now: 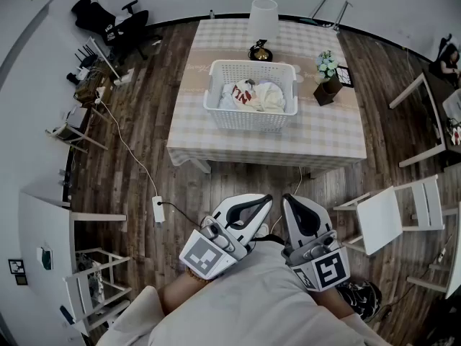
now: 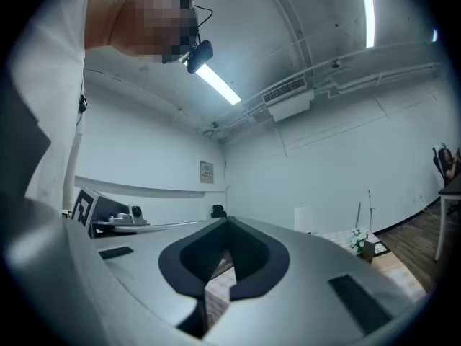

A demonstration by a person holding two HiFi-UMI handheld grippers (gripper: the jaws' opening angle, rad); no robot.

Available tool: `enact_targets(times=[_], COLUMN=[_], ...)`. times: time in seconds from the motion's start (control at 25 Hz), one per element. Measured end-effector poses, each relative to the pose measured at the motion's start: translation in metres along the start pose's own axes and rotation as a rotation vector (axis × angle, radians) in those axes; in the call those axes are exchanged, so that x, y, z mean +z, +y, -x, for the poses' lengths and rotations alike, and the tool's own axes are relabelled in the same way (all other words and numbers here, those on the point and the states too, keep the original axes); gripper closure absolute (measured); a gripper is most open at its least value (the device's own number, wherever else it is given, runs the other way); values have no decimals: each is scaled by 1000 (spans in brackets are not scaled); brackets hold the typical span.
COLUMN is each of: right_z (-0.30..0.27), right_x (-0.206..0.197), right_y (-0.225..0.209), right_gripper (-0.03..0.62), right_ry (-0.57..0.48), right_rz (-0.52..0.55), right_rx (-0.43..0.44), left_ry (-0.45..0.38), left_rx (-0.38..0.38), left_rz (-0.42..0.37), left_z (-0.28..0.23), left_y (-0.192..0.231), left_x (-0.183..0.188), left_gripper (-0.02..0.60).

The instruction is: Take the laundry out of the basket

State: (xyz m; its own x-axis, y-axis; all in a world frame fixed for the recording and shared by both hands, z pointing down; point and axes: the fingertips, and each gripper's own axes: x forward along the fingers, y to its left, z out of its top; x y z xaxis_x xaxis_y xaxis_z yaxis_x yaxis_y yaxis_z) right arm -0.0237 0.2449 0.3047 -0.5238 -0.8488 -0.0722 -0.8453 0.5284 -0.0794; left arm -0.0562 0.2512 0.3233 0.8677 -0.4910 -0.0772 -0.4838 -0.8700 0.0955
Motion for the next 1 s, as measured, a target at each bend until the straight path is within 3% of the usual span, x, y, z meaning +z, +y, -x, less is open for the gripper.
enact_targets(times=[0.72,1.0], right_z=[13,-3], right_x=[-10,-24], right_y=[-47,-70], right_gripper=[579,579], right_ry=[24,65], right_rz=[-37,-53], right_rx=[15,9], left_ry=[46,54], left_rx=[41,69], left_rz=[26,44], left_z=[-40,-51], left_y=[-3,17], left_x=[-22,-29], left_gripper=[558,558])
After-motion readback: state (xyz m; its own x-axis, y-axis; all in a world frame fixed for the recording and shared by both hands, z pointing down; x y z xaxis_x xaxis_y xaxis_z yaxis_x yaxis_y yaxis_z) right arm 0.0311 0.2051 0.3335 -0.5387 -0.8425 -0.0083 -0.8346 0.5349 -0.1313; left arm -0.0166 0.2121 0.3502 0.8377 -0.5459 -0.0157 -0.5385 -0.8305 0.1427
